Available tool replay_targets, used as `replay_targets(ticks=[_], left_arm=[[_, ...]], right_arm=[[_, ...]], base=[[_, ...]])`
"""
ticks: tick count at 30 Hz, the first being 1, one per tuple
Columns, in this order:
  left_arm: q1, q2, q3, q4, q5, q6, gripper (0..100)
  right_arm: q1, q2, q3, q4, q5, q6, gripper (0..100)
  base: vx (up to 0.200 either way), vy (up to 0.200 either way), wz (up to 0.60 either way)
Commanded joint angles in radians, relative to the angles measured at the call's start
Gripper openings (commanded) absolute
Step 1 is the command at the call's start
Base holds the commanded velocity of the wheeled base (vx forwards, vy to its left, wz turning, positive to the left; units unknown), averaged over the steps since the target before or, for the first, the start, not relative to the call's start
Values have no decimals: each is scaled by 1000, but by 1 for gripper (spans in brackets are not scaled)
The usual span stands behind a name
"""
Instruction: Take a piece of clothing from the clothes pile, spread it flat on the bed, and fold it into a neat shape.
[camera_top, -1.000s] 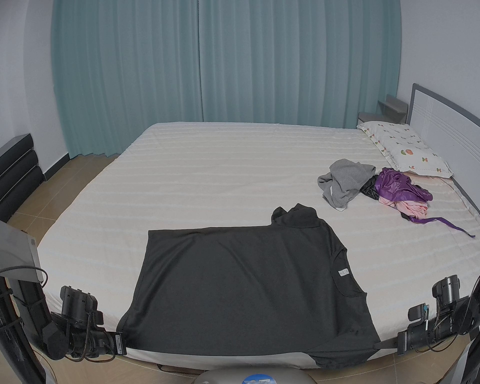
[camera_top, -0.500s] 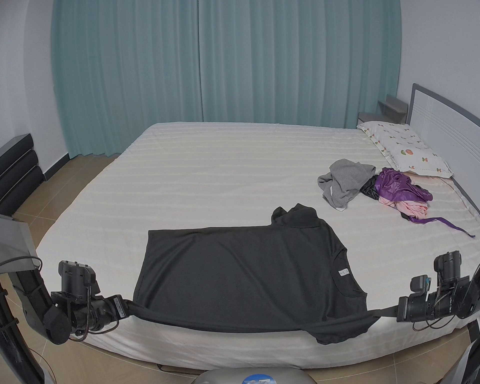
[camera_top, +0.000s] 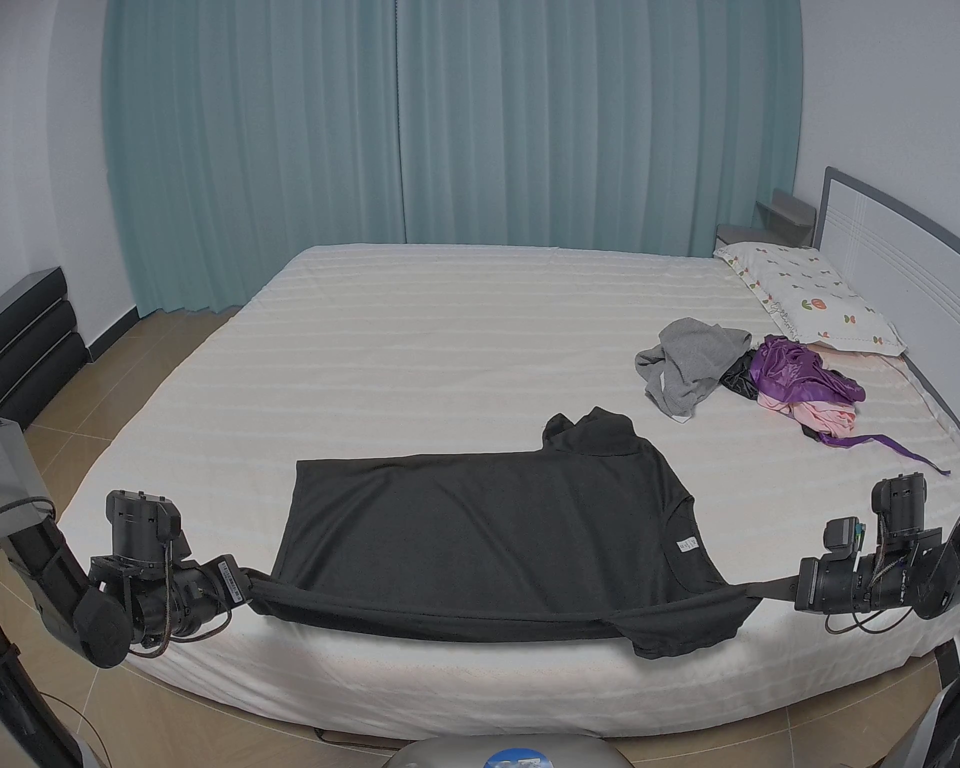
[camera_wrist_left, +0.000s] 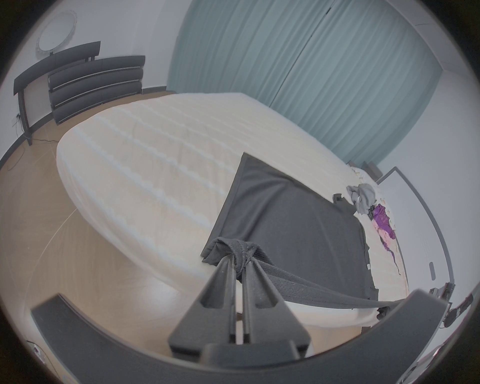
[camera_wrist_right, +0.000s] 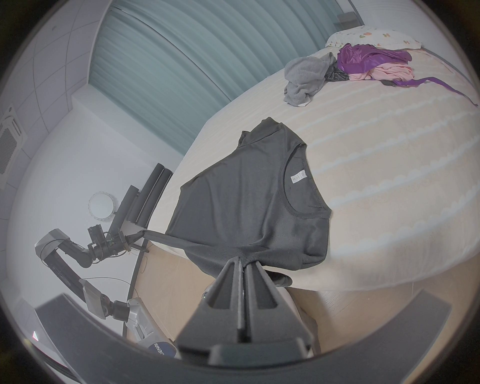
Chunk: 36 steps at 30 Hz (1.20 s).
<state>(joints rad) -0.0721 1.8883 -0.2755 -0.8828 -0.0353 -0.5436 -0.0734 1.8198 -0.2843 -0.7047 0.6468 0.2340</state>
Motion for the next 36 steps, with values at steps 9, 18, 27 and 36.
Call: replay_targets(ticks=[9, 18, 27, 36], left_arm=[[-2, -12, -28, 74, -1, -4, 0], [2, 107, -136, 74, -1, -61, 0], [8, 189, -234, 76, -1, -78, 0], [6, 198, -281, 102, -3, -90, 0]], right_arm=[[14, 16, -36, 5, -12, 2, 0], [17, 90, -124, 10, -13, 2, 0], [17, 185, -216, 7, -12, 44, 0], [27, 245, -276, 10, -15, 45, 0]], base=[[0, 0, 0], [0, 0, 0], [0, 0, 0], [0, 0, 0]])
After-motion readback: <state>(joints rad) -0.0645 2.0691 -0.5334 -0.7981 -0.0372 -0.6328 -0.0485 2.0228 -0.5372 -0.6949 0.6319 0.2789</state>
